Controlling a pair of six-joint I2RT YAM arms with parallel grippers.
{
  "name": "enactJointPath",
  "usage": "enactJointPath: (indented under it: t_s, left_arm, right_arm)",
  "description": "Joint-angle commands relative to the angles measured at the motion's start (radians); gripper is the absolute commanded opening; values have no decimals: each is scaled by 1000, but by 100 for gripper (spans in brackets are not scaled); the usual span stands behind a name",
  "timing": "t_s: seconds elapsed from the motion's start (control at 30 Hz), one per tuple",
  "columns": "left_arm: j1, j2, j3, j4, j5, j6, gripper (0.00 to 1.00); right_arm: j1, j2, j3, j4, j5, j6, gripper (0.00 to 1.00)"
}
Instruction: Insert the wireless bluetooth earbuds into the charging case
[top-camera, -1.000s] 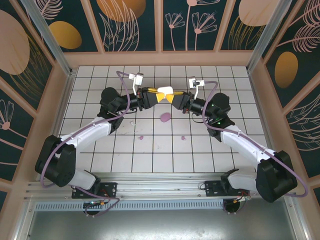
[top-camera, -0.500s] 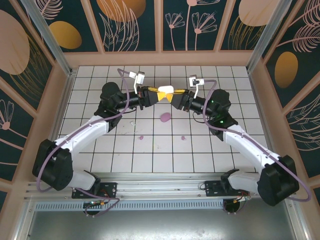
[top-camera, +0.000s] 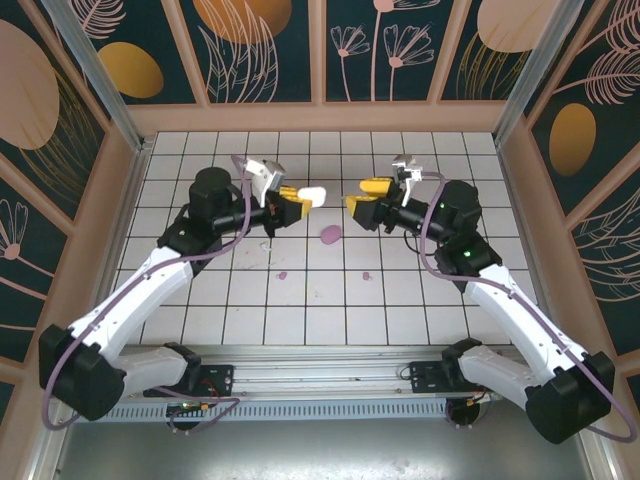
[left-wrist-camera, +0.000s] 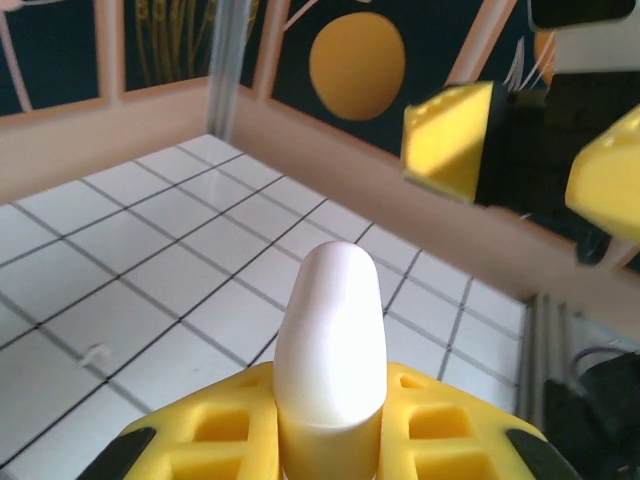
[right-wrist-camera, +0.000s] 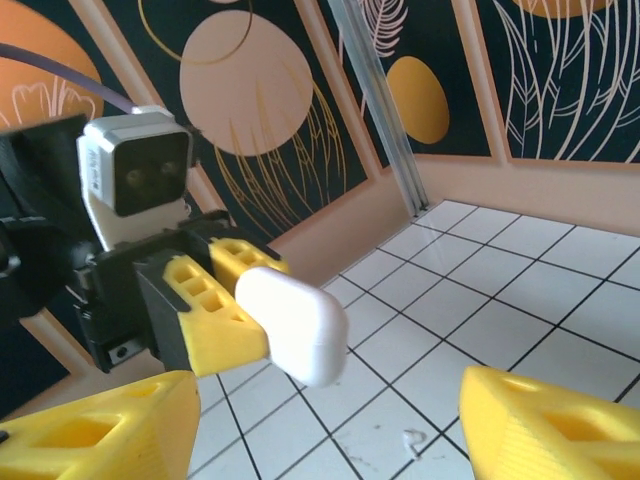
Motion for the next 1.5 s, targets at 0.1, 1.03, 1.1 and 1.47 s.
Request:
enactJointPath:
  t_s: [0.1, 1.03, 1.1, 1.47]
  left_arm:
    - [0, -169, -112, -99, -63, 316, 0]
    - [0, -254, -175, -95, 114, 245, 0]
    - [0, -251, -178, -94, 110, 234, 0]
    - [1, -250, -182, -49, 172, 189, 0]
  right_arm:
    - [90, 47, 46, -95, -86, -157, 69]
    - [210, 331, 280, -177, 14, -129, 69]
    - [208, 314, 263, -146, -45, -128, 69]
    - [202, 235, 120, 61, -282, -33, 73]
